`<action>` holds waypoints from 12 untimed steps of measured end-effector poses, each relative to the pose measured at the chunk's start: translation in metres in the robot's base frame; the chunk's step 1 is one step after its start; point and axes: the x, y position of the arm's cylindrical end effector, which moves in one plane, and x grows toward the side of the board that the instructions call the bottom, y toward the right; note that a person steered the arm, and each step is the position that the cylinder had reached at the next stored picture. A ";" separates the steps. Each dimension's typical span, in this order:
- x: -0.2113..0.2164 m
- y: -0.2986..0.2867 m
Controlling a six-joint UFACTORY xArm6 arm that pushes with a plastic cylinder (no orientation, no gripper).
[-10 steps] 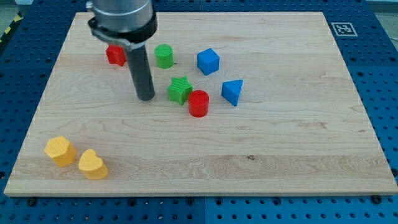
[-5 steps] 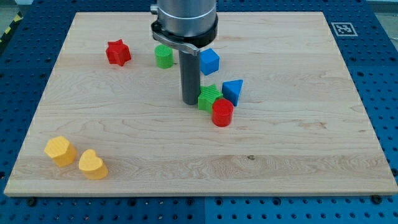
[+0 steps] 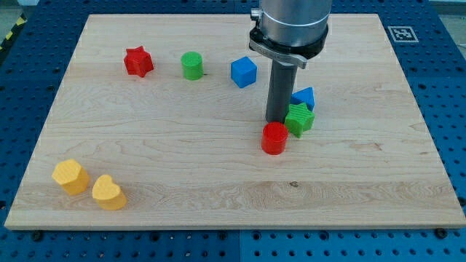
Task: Push the green star to the bottom right corner of the board
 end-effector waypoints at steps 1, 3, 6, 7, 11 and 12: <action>-0.007 0.007; -0.012 0.032; 0.011 0.077; 0.011 0.095; 0.059 0.122; 0.080 0.122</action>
